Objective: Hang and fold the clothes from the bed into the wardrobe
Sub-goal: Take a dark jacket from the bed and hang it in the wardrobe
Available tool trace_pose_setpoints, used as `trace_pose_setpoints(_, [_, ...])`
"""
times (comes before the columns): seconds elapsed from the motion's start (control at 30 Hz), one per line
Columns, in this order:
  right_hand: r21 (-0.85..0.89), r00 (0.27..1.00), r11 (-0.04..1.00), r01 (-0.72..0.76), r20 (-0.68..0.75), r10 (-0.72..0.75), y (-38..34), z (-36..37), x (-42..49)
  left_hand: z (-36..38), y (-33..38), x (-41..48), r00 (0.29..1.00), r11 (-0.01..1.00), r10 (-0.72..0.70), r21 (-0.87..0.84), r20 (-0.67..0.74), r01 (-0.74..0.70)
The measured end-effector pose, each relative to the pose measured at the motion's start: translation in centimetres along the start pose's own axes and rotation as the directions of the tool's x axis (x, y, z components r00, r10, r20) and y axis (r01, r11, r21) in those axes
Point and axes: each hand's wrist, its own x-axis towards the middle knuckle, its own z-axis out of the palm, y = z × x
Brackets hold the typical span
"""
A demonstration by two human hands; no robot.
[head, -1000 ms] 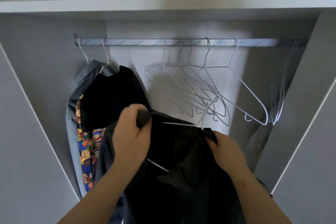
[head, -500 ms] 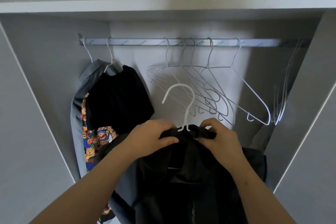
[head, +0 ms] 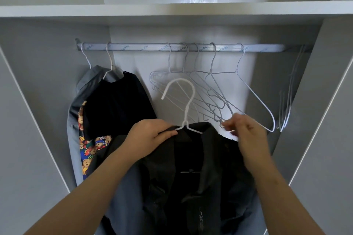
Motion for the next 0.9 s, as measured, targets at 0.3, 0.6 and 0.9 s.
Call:
trace_pose_setpoints(0.3, [-0.412, 0.915, 0.842, 0.349, 0.345, -0.21, -1.1, 3.9, -1.0, 0.1, 1.2, 0.7, 0.997, 0.991, 0.049, 0.123, -0.056, -0.042])
trace_pose_setpoints(0.6, [-0.188, 0.818, 0.923, 0.336, 0.543, -0.187, -0.6, 2.5, 0.5, 0.0, -0.3, -0.2, 0.997, 0.994, 0.063, 0.093, -0.036, -0.059])
trace_pose_setpoints(0.9, [-0.174, 0.892, 0.958, 0.23, 0.431, -0.136, -0.1, 1.9, 0.7, 0.0, -0.2, 0.4, 0.995, 0.995, 0.103, 0.002, -0.02, -0.103])
